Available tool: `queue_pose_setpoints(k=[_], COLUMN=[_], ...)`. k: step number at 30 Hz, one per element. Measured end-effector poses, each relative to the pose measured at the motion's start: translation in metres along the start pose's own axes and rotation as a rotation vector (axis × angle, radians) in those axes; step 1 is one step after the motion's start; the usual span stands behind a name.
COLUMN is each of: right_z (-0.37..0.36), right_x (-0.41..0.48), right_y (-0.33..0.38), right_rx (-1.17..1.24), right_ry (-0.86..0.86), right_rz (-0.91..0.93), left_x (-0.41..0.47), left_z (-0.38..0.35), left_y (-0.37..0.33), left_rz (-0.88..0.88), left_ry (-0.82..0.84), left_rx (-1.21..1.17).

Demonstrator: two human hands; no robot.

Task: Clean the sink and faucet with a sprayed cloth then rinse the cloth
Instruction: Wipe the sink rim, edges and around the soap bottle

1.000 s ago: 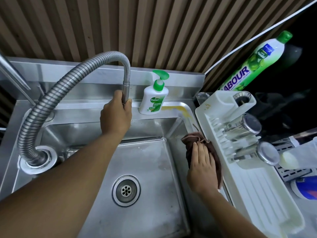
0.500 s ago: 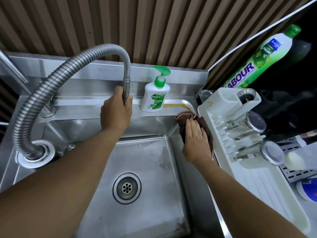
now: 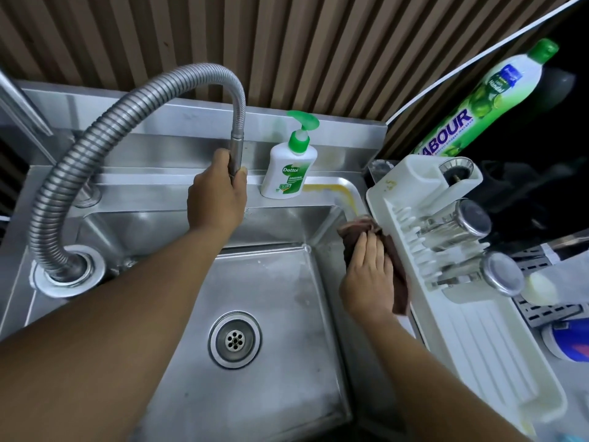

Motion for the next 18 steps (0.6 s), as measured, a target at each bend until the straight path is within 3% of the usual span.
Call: queue_pose_setpoints(k=[7, 14, 18], right_z=[0.009, 0.024, 0.042], right_x=[0.05, -0.013, 0.031], right_y=[0.009, 0.001, 0.013], right_rx=[-0.183, -0.924, -0.982], right_ry=[0.079, 0.49, 0.411], right_rz=[0.215, 0.805, 0.76], left_x=[0.0, 0.0, 0.0], left_z=[0.0, 0.002, 0.002], left_y=[0.0, 0.001, 0.0], left_rz=[-0.001, 0.004, -0.001], left_ry=[0.01, 0.027, 0.026], left_rx=[-0.009, -0.012, -0.002])
Point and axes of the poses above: each hand's wrist, its own x-axis towards the middle knuckle, its own z-axis out of the back of the hand, y = z × x, the point moved 3 cm from there along x, towards the middle knuckle, and after that the axes turned 8 degrees about z, right-handed, at the moved point
